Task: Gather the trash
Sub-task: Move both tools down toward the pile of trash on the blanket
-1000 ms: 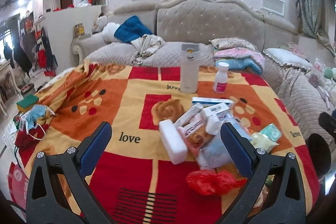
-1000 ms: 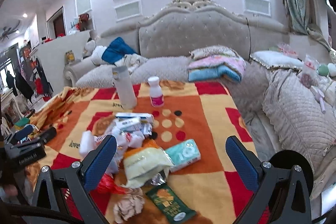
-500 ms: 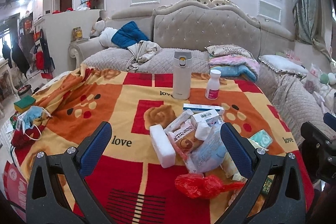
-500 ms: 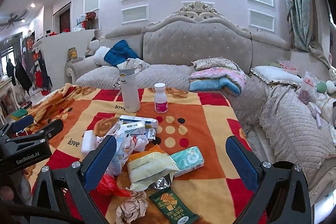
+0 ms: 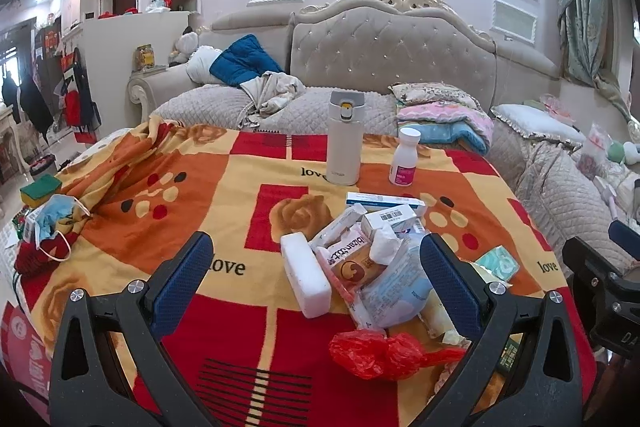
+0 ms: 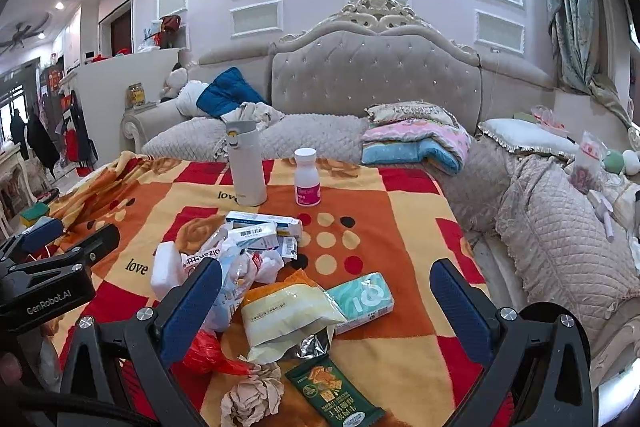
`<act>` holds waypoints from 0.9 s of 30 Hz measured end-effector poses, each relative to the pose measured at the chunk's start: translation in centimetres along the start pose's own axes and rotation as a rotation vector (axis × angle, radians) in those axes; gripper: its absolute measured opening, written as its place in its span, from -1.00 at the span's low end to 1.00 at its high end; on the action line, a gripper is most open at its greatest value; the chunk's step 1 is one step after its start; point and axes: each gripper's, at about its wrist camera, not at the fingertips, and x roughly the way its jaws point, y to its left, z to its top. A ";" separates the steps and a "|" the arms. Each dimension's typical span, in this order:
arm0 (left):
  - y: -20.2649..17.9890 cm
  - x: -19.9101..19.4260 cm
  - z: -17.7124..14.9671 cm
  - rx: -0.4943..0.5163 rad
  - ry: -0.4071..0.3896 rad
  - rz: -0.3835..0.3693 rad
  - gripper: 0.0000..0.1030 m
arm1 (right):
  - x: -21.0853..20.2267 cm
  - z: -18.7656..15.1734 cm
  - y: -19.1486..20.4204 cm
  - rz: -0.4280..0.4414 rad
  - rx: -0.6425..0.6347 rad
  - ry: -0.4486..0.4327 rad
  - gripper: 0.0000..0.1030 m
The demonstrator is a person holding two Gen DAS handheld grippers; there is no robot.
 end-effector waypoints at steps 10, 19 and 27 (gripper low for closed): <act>-0.8 0.7 -0.4 0.001 0.022 -0.012 0.99 | 0.4 -0.3 -0.5 -0.014 0.001 0.018 1.00; -1.3 0.8 -0.6 -0.003 0.027 -0.021 0.99 | 0.8 -0.4 -0.9 -0.022 0.008 0.027 1.00; -1.8 1.0 -0.7 0.001 0.034 -0.029 0.99 | 1.1 -0.4 -1.4 -0.021 0.019 0.037 1.00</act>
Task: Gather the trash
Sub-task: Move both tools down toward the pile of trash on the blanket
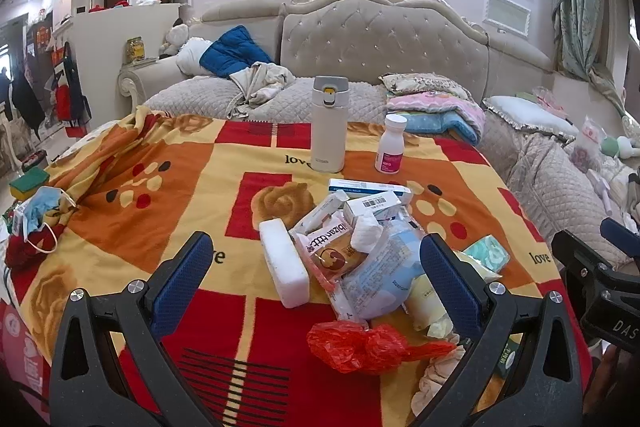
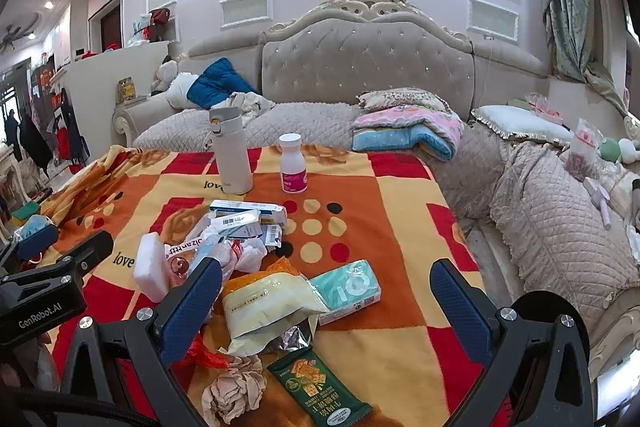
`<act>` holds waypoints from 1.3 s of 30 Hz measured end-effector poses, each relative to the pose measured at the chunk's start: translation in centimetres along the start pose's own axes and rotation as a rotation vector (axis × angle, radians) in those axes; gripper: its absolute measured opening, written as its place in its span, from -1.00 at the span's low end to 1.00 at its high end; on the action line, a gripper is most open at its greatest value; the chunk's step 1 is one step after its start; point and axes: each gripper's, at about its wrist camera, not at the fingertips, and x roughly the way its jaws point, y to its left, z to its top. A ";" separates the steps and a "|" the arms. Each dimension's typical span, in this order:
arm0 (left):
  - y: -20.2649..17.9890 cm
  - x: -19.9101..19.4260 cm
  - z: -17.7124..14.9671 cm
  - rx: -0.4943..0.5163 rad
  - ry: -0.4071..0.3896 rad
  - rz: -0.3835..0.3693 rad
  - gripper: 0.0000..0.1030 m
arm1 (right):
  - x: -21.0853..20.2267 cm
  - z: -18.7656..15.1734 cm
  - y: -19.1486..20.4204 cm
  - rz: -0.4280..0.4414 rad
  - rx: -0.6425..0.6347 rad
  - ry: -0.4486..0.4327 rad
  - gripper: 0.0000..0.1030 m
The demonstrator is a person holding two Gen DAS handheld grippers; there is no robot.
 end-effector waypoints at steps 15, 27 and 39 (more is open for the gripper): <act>-0.6 1.2 -0.1 0.007 0.021 -0.012 0.99 | 1.0 0.1 -0.8 -0.011 0.005 0.028 1.00; -1.0 2.7 -0.4 0.003 0.060 -0.028 0.99 | 2.6 -0.4 -1.5 -0.028 0.003 0.073 1.00; -1.4 4.7 -1.0 0.010 0.109 -0.028 0.99 | 4.4 -1.1 -2.8 -0.034 0.020 0.132 1.00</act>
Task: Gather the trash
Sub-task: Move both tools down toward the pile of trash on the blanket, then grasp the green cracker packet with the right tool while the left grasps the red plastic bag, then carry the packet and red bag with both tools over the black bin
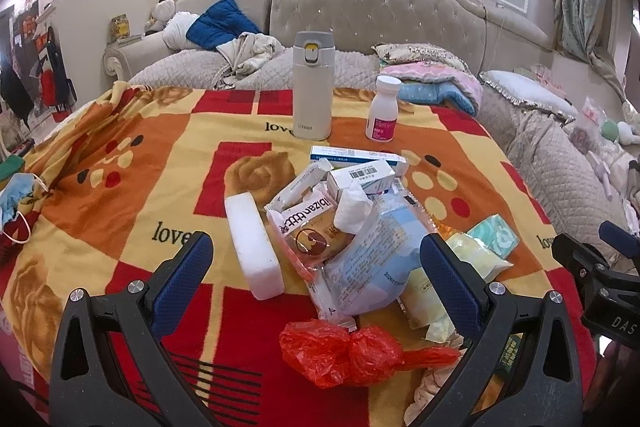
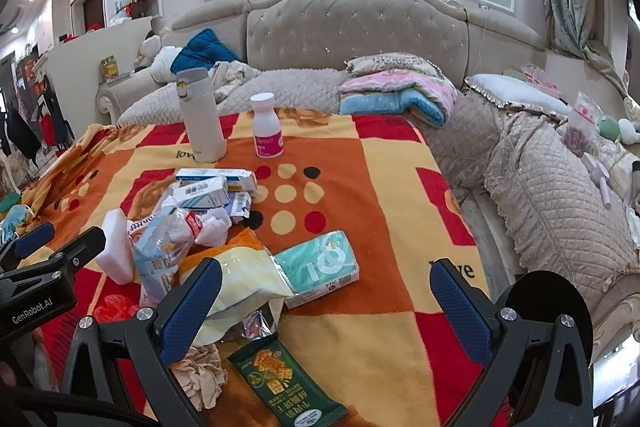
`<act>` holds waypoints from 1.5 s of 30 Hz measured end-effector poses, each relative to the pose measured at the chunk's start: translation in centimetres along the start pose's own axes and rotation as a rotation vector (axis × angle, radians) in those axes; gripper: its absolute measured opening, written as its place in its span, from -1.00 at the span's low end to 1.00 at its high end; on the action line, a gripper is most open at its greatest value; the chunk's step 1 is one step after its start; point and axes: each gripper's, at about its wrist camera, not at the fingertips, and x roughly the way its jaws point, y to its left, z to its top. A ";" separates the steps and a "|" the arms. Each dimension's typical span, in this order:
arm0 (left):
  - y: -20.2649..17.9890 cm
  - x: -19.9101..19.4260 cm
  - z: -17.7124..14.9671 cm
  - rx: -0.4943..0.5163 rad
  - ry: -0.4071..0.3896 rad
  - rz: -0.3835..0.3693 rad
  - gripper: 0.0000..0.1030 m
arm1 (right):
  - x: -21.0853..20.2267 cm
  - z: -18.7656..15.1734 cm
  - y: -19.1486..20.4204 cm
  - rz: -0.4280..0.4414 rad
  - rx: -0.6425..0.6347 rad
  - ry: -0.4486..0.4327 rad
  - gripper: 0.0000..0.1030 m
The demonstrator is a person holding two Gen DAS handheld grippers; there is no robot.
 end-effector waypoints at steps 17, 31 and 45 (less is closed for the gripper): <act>3.0 2.2 -0.9 0.066 0.091 -0.027 0.99 | 2.5 -1.7 -1.9 0.029 -0.028 0.137 1.00; 2.7 3.0 -4.4 0.139 0.257 -0.232 0.99 | 4.2 -6.7 -0.4 0.190 -0.161 0.297 0.88; 0.1 3.6 -3.9 0.121 0.338 -0.427 -0.57 | 4.5 -8.1 -1.4 0.235 -0.154 0.260 -0.22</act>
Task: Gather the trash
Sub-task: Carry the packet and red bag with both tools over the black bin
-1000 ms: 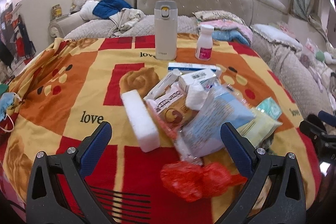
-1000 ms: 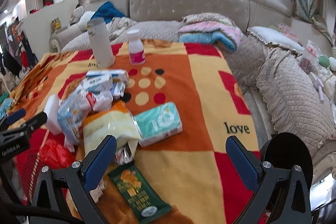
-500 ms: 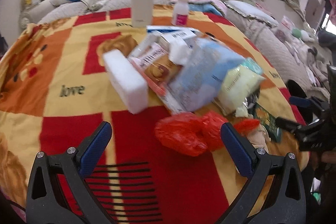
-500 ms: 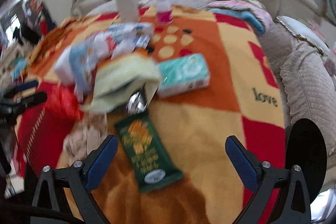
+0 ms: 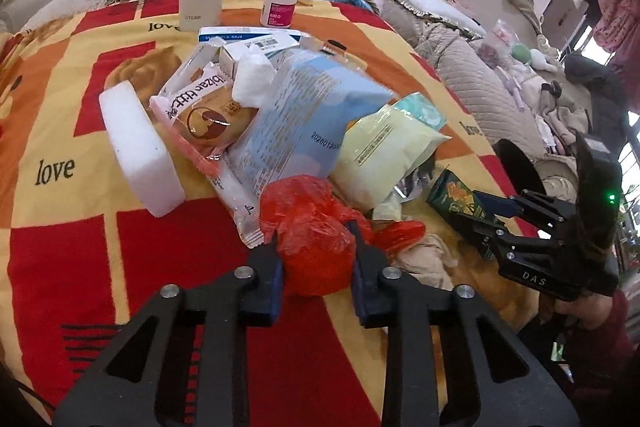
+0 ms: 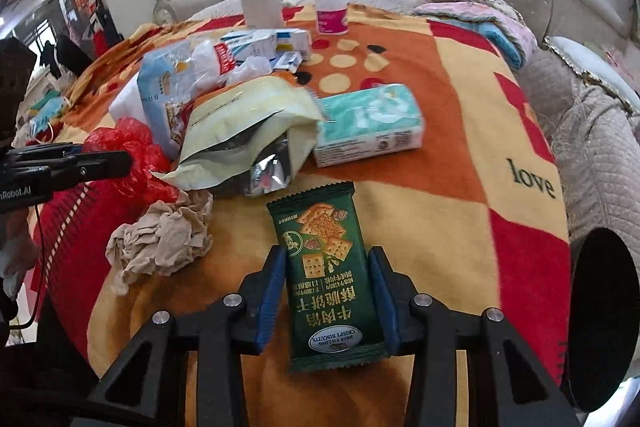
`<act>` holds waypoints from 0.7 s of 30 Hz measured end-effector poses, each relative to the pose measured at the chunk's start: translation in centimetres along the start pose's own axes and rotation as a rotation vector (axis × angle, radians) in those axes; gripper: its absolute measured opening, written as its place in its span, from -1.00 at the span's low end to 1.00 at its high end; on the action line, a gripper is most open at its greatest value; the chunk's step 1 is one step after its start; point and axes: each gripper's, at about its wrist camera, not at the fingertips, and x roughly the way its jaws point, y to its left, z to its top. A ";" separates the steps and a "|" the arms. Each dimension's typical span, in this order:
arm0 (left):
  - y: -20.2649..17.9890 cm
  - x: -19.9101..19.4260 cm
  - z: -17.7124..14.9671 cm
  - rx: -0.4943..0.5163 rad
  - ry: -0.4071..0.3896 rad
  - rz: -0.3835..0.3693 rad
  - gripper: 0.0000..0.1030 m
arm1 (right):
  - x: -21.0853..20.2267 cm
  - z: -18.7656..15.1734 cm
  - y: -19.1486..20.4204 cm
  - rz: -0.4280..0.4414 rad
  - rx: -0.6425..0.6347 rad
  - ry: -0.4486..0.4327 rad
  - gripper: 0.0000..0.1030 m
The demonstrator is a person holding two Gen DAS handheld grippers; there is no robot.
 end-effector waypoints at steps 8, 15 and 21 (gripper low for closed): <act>-2.9 -4.3 2.2 0.047 -0.080 -0.064 -0.59 | -4.0 0.1 -4.4 -0.038 0.103 -0.098 -0.22; -9.5 -2.9 5.0 0.129 -0.075 -0.162 -0.59 | -6.7 -1.0 -10.0 -0.126 0.230 -0.141 -0.22; -17.9 0.9 7.0 0.206 -0.045 -0.261 -0.59 | -8.4 -3.6 -16.3 -0.244 0.357 -0.137 -0.22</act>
